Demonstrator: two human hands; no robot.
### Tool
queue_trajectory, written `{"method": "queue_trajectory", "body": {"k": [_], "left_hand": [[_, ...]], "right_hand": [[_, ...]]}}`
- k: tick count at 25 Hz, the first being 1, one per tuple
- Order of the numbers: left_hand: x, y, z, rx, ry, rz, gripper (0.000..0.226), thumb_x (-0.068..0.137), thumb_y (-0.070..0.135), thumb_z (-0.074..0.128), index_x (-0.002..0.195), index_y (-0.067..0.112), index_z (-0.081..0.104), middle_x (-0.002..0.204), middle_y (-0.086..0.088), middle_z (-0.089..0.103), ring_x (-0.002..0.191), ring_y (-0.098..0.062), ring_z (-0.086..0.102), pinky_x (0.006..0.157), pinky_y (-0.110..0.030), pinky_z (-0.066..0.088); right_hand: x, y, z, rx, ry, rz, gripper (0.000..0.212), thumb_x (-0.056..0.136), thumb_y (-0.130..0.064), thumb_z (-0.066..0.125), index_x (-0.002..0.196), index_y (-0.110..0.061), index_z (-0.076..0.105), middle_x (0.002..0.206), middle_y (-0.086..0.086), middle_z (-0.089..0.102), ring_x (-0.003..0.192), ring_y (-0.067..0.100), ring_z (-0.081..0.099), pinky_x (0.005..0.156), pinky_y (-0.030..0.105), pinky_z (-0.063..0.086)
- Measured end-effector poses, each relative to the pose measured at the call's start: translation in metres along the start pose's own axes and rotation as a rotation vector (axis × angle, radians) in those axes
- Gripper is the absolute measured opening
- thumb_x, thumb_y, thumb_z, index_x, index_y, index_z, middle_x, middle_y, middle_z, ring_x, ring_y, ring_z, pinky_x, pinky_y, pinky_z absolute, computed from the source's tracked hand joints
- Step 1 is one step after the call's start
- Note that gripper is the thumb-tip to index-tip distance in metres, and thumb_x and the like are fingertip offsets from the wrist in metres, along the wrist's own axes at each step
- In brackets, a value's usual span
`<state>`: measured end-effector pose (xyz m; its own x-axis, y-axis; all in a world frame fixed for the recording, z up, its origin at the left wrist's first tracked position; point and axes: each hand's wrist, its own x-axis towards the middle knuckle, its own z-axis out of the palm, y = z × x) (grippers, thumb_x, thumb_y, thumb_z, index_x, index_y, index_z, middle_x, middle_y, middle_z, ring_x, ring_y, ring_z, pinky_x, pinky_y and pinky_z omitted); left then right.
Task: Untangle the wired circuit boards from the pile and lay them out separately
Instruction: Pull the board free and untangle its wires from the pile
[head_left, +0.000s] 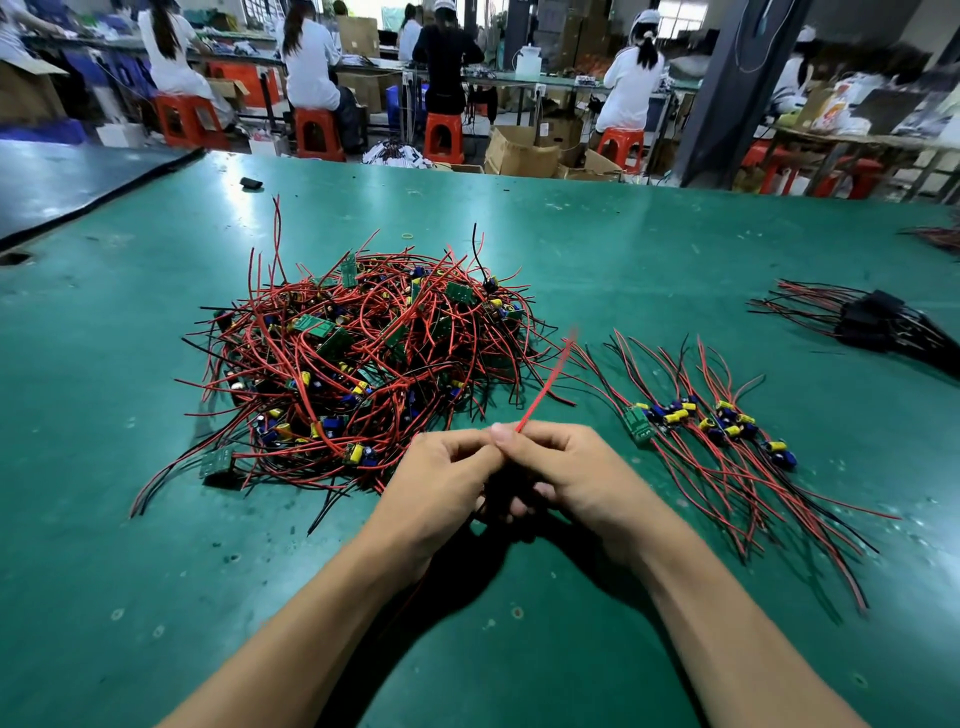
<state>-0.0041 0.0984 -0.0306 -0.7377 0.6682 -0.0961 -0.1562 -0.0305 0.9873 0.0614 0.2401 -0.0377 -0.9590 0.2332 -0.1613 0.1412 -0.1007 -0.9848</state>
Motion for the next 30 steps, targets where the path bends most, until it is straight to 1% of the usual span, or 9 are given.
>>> {"method": "queue_trajectory", "body": {"k": [3, 6, 10, 14, 16, 19, 23, 27, 30], "left_hand": [[0.000, 0.002, -0.003, 0.009, -0.038, -0.030, 0.024, 0.094, 0.010, 0.059, 0.077, 0.002, 0.075, 0.069, -0.016, 0.069, 0.053, -0.024, 0.062, 0.049, -0.026, 0.052], [0.000, 0.003, -0.001, 0.031, -0.119, -0.082, 0.021, 0.091, 0.010, 0.063, 0.076, 0.006, 0.076, 0.066, -0.014, 0.069, 0.050, -0.023, 0.061, 0.049, -0.023, 0.049], [-0.001, 0.001, 0.002, 0.129, -0.186, -0.071, 0.016, 0.090, 0.015, 0.067, 0.079, 0.009, 0.077, 0.069, -0.013, 0.071, 0.056, -0.022, 0.060, 0.057, -0.027, 0.047], [-0.002, 0.002, 0.001, 0.146, -0.222, -0.059, 0.016, 0.090, 0.014, 0.067, 0.080, 0.008, 0.077, 0.068, -0.011, 0.071, 0.053, -0.017, 0.058, 0.055, -0.024, 0.046], [-0.002, 0.001, 0.000, 0.108, -0.177, -0.062, 0.016, 0.090, 0.012, 0.066, 0.080, 0.007, 0.077, 0.067, -0.011, 0.070, 0.052, -0.019, 0.057, 0.052, -0.024, 0.047], [-0.002, 0.004, -0.003, -0.012, -0.006, -0.046, 0.013, 0.093, 0.015, 0.064, 0.097, 0.008, 0.073, 0.076, -0.014, 0.073, 0.053, -0.019, 0.061, 0.049, -0.023, 0.050], [0.003, 0.011, -0.009, -0.154, 0.046, -0.093, 0.038, 0.087, 0.025, 0.070, 0.124, 0.021, 0.060, 0.083, -0.024, 0.066, 0.054, -0.020, 0.055, 0.045, -0.021, 0.048], [0.002, 0.018, -0.010, -0.248, -0.023, -0.110, 0.059, 0.076, 0.033, 0.070, 0.130, 0.016, 0.055, 0.083, -0.014, 0.074, 0.043, -0.013, 0.055, 0.039, -0.019, 0.044], [0.001, 0.024, -0.013, -0.441, -0.146, -0.204, 0.061, 0.078, 0.048, 0.064, 0.126, 0.010, 0.064, 0.085, -0.013, 0.073, 0.054, -0.015, 0.066, 0.049, -0.022, 0.055]], "right_hand": [[0.003, -0.001, 0.010, 0.000, 0.125, -0.060, 0.029, 0.094, -0.037, 0.068, 0.091, -0.010, 0.077, 0.066, 0.013, 0.064, 0.044, 0.016, 0.056, 0.041, 0.021, 0.041], [0.009, -0.010, -0.006, 0.043, 0.405, -0.091, 0.028, 0.099, -0.030, 0.062, 0.084, -0.011, 0.076, 0.074, 0.002, 0.070, 0.043, 0.006, 0.047, 0.039, 0.018, 0.034], [0.010, -0.018, -0.021, 0.391, 0.544, -0.019, 0.041, 0.101, -0.034, 0.056, 0.068, -0.011, 0.065, 0.057, 0.000, 0.057, 0.039, 0.007, 0.038, 0.037, 0.019, 0.029], [0.005, -0.025, -0.024, 0.829, 0.357, 0.101, 0.049, 0.097, -0.035, 0.056, 0.051, -0.019, 0.054, 0.052, -0.004, 0.045, 0.036, 0.009, 0.033, 0.036, 0.020, 0.026], [0.006, -0.021, -0.025, 0.744, 0.343, 0.059, 0.045, 0.096, -0.044, 0.057, 0.059, -0.019, 0.061, 0.058, -0.004, 0.052, 0.038, 0.007, 0.034, 0.037, 0.020, 0.027], [0.006, -0.015, -0.019, 0.273, 0.318, -0.020, 0.054, 0.078, -0.068, 0.060, 0.087, -0.017, 0.076, 0.078, -0.005, 0.069, 0.047, 0.005, 0.042, 0.046, 0.019, 0.030], [0.001, -0.004, -0.004, -0.099, -0.107, -0.014, 0.049, 0.077, -0.061, 0.075, 0.111, -0.027, 0.075, 0.101, -0.003, 0.074, 0.071, 0.007, 0.062, 0.057, 0.017, 0.040], [-0.001, -0.002, 0.004, 0.007, -0.218, -0.072, 0.052, 0.074, -0.044, 0.086, 0.117, -0.019, 0.072, 0.096, 0.010, 0.068, 0.081, 0.018, 0.064, 0.067, 0.023, 0.048], [0.000, -0.008, 0.002, 0.241, -0.164, -0.115, 0.051, 0.059, -0.037, 0.096, 0.105, -0.023, 0.077, 0.087, 0.001, 0.070, 0.075, 0.015, 0.065, 0.075, 0.032, 0.050]]}}
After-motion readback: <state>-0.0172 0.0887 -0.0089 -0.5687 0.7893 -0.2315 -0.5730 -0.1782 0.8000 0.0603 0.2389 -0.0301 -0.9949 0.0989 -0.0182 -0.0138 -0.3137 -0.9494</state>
